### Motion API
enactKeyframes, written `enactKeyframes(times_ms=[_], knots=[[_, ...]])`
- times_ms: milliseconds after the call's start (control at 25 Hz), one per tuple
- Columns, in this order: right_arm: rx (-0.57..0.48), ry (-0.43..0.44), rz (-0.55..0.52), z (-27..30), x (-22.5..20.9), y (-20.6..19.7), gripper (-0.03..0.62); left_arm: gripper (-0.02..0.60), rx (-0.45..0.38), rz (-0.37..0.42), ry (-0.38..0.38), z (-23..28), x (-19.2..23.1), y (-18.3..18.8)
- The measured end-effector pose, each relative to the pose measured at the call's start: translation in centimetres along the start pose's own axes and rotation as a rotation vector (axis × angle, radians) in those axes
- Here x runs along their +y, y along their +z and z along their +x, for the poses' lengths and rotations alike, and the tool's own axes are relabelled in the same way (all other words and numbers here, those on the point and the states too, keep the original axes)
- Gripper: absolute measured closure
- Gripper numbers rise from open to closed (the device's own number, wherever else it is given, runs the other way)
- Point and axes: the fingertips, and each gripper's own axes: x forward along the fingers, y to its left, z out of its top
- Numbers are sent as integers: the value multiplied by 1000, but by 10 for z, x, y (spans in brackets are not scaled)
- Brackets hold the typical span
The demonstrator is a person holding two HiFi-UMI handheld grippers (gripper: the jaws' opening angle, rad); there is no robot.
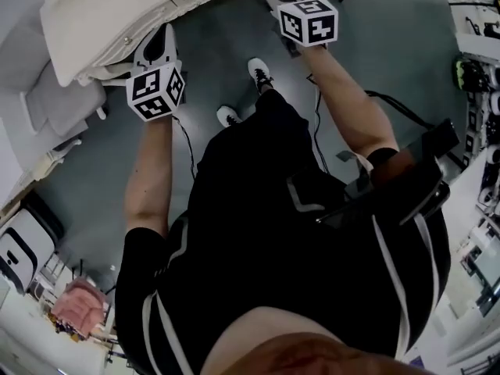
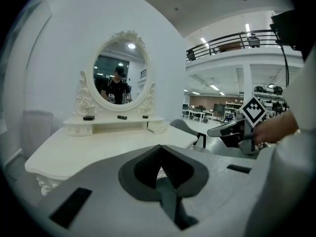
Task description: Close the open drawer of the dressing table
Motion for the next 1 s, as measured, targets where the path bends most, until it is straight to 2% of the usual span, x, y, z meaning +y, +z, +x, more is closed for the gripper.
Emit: enactKeyframes(times_ms=[200, 400, 680, 1000], knots=[[-55, -6, -28, -48, 40, 28, 589, 577, -66, 8, -59, -40, -10, 33], [-117, -22, -50, -92, 66, 54, 589, 577, -107, -25, -104, -71, -16, 60], [-182, -35, -77, -146, 71, 86, 589, 577, -132, -66, -127, -92, -34, 93], [-228, -29, -134, -183, 73, 121, 589, 577, -174, -10, -122, -105, -54, 129]])
